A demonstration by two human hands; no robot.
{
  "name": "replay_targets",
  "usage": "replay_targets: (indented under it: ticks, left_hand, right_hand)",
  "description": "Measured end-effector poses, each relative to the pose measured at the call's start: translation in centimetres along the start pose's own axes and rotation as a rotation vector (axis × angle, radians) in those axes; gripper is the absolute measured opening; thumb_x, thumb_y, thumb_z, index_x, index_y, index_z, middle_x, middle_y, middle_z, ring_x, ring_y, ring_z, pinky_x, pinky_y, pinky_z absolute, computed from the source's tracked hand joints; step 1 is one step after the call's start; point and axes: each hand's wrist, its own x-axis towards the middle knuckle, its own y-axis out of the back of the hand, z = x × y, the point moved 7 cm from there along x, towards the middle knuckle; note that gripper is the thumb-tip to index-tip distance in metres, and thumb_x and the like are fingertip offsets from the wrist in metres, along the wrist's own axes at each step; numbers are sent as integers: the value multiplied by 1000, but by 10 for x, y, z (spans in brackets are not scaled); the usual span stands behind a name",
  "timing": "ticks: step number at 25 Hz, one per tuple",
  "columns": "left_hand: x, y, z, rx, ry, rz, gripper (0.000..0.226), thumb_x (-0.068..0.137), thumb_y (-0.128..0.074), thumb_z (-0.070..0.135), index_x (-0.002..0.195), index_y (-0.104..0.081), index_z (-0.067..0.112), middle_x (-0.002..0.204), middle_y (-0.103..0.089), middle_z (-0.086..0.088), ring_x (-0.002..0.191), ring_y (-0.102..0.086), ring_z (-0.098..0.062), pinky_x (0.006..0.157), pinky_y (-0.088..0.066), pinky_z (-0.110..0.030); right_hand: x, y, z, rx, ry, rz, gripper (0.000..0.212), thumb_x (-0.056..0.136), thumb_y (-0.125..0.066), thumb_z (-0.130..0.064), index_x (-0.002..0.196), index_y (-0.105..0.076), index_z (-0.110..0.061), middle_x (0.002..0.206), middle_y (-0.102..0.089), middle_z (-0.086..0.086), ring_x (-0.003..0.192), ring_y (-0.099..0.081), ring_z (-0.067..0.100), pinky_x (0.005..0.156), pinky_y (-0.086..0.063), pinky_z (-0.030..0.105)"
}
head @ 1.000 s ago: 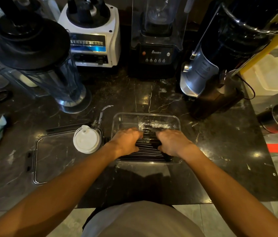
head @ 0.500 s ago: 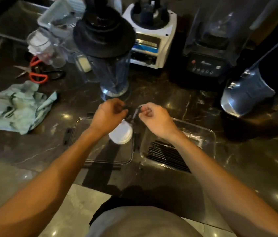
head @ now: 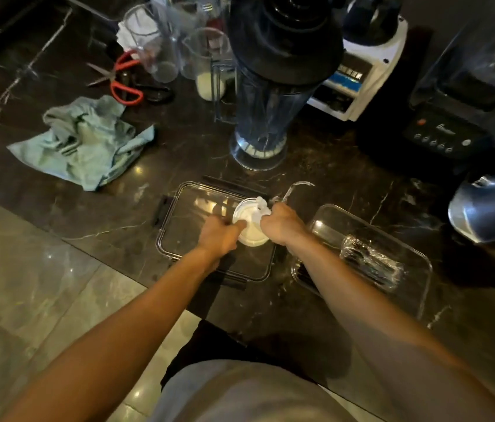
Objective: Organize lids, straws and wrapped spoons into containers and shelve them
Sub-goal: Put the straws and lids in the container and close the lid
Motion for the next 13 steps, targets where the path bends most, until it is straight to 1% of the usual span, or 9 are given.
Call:
replay_targets:
  ticks: [2,3,5,6,8,10,13]
  left_hand:
    - [0,1,3,-61,46,-12,32,95,-71,24,123,-70,10,104,-74,-6,95,-69,-22,74,-58,-35]
    - [1,3,5,-71,65,-33,33,94,-73,27,123,-68,13,108,-74,-5,100,-69,-23,74,-57,-33]
    - [2,11,6,-105,98,-67,38,90,-77,32,123,-67,15,114,-74,-6,109,-69,-24,77,-56,-33]
    - [3,17,7,-128,99,-64,40,87,-79,33,121,-68,13,116,-74,-8,112,-69,-26,80,-57,-35]
    - [3,26,22,-179,50,-52,39,84,-83,33,114,-72,10,112,-77,-11,111,-72,-28,84,-59,-37]
    - [-1,26,48,-240,-20,-89,33,83,-84,27,107,-74,7,103,-80,-10,107,-75,-28,82,-60,-33]
    - [-16,0,95,-175,-150,-163,28,85,-83,24,104,-77,5,100,-80,-10,94,-77,-20,81,-63,-29]
  right_hand:
    - [2,-4,6,134,-60,3,38,98,-53,-22,132,-60,-5,125,-63,14,117,-62,33,85,-47,34]
    - [3,-4,9,218,-78,-1,35,97,-54,-21,127,-62,-6,116,-64,12,106,-65,30,80,-49,34]
    - [4,-3,11,370,-92,-19,31,95,-56,-22,120,-65,-5,105,-64,8,86,-63,19,68,-50,31]
    - [3,0,9,429,-86,-26,30,96,-58,-23,118,-66,-4,101,-64,6,81,-60,15,64,-50,28]
    - [-3,13,6,508,-42,-24,24,97,-61,-25,110,-69,-8,93,-63,2,78,-58,11,64,-48,26]
    - [-14,33,4,572,16,10,17,96,-63,-27,102,-71,-13,88,-64,1,79,-58,11,69,-47,29]
    - [-31,73,24,693,74,113,20,95,-66,-31,104,-74,-15,94,-70,3,85,-60,15,70,-47,32]
